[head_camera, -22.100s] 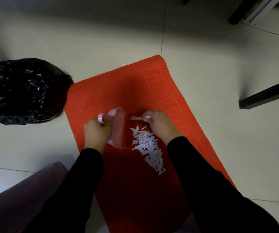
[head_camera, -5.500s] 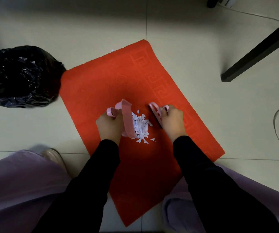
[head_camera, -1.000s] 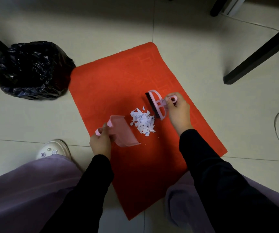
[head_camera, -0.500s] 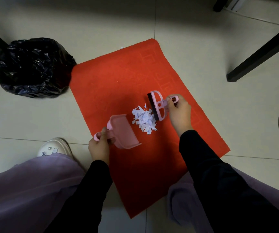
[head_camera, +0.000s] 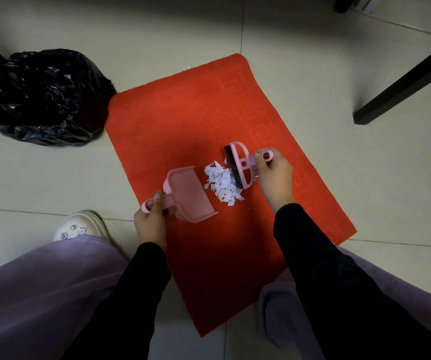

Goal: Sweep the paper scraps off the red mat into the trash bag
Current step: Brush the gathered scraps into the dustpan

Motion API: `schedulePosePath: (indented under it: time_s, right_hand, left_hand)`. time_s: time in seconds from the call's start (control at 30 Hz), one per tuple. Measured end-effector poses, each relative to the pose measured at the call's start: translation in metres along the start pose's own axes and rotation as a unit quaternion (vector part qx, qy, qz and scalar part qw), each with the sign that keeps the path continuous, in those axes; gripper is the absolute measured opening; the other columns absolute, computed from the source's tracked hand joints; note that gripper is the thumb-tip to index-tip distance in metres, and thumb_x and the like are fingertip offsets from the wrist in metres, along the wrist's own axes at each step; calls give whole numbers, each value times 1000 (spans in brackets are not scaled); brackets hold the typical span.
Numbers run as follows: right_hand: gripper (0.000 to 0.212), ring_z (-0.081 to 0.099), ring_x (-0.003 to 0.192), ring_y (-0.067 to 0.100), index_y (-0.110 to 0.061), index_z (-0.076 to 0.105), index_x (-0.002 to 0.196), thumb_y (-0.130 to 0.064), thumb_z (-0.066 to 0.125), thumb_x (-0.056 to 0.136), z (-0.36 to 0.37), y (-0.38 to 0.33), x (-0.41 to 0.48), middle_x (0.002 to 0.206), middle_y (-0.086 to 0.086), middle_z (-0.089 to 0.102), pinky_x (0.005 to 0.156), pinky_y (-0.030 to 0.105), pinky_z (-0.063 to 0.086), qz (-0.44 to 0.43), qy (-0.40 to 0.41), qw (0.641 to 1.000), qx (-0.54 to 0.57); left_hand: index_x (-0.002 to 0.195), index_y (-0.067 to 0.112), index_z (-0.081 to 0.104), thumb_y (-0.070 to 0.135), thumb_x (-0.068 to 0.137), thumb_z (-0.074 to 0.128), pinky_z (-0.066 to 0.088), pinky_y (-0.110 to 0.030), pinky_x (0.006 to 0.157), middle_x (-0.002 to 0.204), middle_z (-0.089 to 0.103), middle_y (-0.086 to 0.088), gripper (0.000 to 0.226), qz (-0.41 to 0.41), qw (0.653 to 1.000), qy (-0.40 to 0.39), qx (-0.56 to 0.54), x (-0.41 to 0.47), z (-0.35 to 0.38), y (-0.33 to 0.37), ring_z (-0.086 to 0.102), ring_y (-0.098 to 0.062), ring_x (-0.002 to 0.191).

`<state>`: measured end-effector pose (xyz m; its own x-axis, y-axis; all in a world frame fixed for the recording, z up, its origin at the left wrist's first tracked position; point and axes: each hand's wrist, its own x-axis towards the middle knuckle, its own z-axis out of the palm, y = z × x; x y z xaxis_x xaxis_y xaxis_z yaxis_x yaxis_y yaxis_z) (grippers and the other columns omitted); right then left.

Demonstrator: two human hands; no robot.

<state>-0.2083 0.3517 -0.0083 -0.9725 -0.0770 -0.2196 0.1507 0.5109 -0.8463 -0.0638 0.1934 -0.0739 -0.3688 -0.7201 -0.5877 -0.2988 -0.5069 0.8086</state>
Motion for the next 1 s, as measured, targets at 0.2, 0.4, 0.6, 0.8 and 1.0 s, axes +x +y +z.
schedulePosePath:
  time_s: [0.2, 0.4, 0.6, 0.8, 1.0]
  right_hand:
    - [16, 63, 70, 26, -19, 59, 84, -10, 49, 93, 0, 4, 6, 79, 5, 66, 71, 42, 55, -7, 4, 1000, -9]
    - [12, 61, 71, 22, -16, 60, 85, -13, 51, 93, -3, 7, 12, 83, 10, 69, 69, 36, 53, -11, 15, 1000, -17]
    - [14, 64, 73, 34, -18, 61, 82, -14, 53, 92, -2, 10, 16, 83, 17, 70, 67, 36, 53, -19, 20, 1000, -11]
    - [14, 50, 60, 13, -18, 62, 78, -17, 56, 91, 0, 15, 22, 71, 9, 61, 54, 21, 39, -30, 44, 999, -11]
    - [11, 40, 49, 4, -11, 61, 79, -10, 56, 89, -2, 23, 27, 56, -8, 50, 56, 24, 35, -12, 95, 995, -13]
  left_hand:
    - [75, 14, 60, 23, 93, 55, 53, -19, 56, 71, 60, -7, 21, 0, 1000, 8, 11, 5, 7, -4, 61, -9, 53]
    - [71, 15, 58, 21, 93, 55, 53, -17, 52, 73, 58, -9, 23, -8, 1000, 5, -9, 8, 13, -3, 58, -20, 68]
    - [71, 12, 56, 18, 94, 53, 56, -17, 54, 76, 58, -11, 24, -20, 999, 0, -39, 10, 19, 2, 58, -20, 68]
    - [72, 11, 57, 18, 94, 53, 55, -17, 51, 69, 60, -9, 24, -38, 997, 0, -65, 16, 20, 4, 62, -10, 53]
    - [74, 9, 58, 17, 94, 54, 55, -17, 50, 52, 66, 2, 21, -64, 991, -11, -116, 21, 16, -1, 64, -6, 50]
